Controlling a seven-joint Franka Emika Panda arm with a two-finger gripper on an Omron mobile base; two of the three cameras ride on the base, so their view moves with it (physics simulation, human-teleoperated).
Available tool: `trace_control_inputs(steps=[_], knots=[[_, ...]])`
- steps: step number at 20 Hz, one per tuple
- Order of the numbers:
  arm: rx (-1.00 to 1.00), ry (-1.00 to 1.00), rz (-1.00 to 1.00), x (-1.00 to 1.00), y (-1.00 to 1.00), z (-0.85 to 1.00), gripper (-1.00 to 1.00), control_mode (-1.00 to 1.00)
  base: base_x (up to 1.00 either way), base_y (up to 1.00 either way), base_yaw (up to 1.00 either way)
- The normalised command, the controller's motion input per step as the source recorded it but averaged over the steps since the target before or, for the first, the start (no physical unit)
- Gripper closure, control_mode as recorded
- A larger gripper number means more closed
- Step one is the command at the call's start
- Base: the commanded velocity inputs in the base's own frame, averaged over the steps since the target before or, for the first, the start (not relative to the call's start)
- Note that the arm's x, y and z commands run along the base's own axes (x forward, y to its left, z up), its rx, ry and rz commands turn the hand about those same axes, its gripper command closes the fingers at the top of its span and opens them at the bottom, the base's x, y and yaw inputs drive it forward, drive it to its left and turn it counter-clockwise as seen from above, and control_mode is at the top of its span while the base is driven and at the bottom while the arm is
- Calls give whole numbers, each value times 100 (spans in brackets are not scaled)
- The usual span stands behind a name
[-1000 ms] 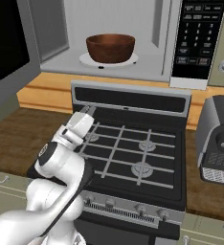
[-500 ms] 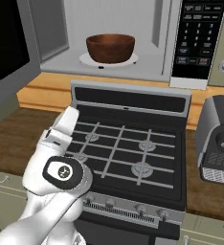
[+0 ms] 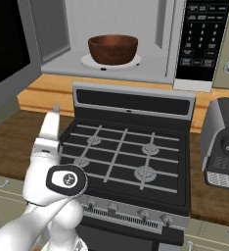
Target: Pick the lime from the sink and place it in the bowl. Then pick the bowl and place it in the microwave. Then close the microwave door and press the start button.
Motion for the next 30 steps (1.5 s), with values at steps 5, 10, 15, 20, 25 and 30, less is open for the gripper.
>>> trace_control_inputs(steps=[5,10,15,20,25,30], knots=[[-13,-3,-17,-22,100,-31,-100,-100,0,0,0],[-21,0,-16,-8,100,-38,-100,-100,0,0,0],[-32,-2,-15,-5,100,-34,-100,-100,0,0,0],[-32,-5,-14,-6,100,-46,-100,-100,0,0,0],[-21,-14,-14,-3,100,-68,-100,-100,0,0,0],[-14,-22,-13,-12,100,-51,-100,-100,0,0,0]])
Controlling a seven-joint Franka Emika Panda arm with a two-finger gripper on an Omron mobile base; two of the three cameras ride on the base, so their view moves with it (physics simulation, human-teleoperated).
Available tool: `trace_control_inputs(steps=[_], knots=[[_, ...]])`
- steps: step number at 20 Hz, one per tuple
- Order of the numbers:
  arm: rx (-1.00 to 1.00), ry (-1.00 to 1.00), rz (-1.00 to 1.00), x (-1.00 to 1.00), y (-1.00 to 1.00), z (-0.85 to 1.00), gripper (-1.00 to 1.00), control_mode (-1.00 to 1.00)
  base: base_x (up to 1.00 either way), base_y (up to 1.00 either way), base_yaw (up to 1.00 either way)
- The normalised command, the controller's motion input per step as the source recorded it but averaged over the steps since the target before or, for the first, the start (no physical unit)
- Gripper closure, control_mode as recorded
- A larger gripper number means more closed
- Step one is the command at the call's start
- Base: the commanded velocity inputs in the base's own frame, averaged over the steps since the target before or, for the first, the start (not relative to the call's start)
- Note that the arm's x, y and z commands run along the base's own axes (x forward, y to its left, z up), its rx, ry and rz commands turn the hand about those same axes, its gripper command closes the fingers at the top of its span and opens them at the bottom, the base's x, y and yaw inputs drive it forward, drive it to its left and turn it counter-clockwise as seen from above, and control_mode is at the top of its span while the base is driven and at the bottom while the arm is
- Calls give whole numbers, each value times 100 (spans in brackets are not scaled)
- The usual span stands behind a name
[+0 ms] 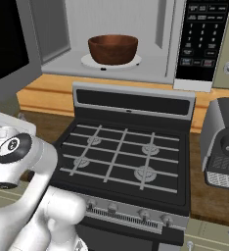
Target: Pick the lime from the sink and place it in the bowl. Then pick the bowl and place it in the microwave. Then close the microwave door and press the start button.
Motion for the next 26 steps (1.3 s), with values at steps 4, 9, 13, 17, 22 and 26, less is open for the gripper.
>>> trace_control_inputs(steps=[4,9,13,17,22,26], knots=[[-9,-22,-13,-25,100,-33,-100,-100,0,0,0],[0,-28,-10,-1,13,-77,-100,-100,0,0,0],[0,-22,-9,7,29,-100,-100,-100,0,0,0],[-2,-5,-9,36,98,-100,-100,-100,0,0,0],[-1,-10,-9,23,100,-91,-100,-100,0,0,0],[4,-34,-19,-39,98,-2,-100,-100,0,0,0]])
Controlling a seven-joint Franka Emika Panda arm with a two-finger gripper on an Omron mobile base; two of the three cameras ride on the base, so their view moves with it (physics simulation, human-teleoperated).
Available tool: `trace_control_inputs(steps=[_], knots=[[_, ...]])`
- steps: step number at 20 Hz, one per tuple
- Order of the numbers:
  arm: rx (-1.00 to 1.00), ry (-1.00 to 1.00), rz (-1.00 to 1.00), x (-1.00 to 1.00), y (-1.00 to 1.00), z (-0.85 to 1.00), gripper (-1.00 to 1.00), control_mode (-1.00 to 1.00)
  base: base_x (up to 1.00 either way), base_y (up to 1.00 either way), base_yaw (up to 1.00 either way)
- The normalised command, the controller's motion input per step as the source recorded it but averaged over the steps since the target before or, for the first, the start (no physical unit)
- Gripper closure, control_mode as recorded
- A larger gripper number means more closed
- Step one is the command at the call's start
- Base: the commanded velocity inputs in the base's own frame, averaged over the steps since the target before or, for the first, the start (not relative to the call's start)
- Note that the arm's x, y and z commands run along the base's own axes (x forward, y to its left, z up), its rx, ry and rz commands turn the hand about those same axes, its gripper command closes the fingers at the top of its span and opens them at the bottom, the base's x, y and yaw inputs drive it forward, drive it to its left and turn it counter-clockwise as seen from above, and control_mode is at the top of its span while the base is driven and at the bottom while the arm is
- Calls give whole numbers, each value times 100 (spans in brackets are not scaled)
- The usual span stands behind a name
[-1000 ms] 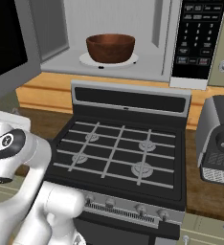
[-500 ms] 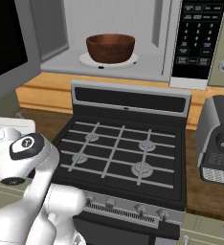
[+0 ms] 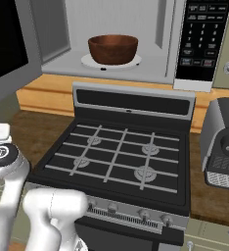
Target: Pick the lime from the sink and place it in the bowl. Then pick the bowl and place it in the microwave. Then close the microwave door and press the start button.
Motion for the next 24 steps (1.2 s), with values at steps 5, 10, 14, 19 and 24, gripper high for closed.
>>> trace_control_inputs(steps=[5,10,14,19,24], knots=[[29,-46,-33,-66,76,11,-100,-100,0,0,0],[60,-51,-24,-58,34,-3,-100,-100,0,0,0],[82,-23,-5,7,-7,50,-100,-100,0,0,0],[46,7,-1,50,6,62,-100,-100,0,0,0],[30,7,2,13,-21,12,-100,-100,0,0,0]])
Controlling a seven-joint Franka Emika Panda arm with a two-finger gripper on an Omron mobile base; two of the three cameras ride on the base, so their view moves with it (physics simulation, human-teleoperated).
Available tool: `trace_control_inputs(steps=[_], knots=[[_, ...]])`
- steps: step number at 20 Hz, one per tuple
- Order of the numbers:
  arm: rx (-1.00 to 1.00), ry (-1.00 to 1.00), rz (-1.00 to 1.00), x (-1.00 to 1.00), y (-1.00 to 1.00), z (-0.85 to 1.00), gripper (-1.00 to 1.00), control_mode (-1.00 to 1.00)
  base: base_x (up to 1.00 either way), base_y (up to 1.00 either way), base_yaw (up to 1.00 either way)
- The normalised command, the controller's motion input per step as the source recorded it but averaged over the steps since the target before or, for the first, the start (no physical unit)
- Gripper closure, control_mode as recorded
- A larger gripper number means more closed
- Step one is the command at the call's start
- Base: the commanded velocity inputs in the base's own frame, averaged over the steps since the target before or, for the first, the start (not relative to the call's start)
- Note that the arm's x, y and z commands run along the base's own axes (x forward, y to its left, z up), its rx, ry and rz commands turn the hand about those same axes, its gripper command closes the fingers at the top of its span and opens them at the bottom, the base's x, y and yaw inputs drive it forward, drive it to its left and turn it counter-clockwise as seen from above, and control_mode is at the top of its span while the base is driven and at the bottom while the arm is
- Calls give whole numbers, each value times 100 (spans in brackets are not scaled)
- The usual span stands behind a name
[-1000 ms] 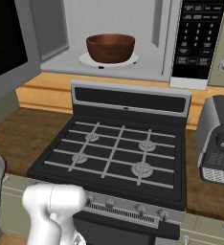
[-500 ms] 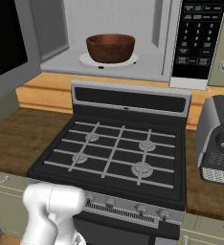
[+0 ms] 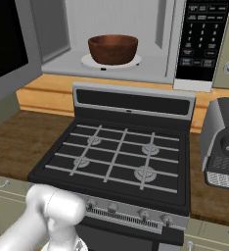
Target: Pick the lime from the sink and place it in the bowl. Then pick the bowl and place it in the microwave. Then close the microwave door and press the start button.
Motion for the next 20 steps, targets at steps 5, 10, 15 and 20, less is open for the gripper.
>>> trace_control_inputs(steps=[5,10,15,20], knots=[[31,0,19,5,-95,0,-100,-100,0,0,0],[31,0,22,25,-100,0,-100,-100,0,0,0],[32,-1,23,28,-100,0,-100,-100,0,0,0],[27,0,14,60,-100,9,-100,-100,0,0,0]])
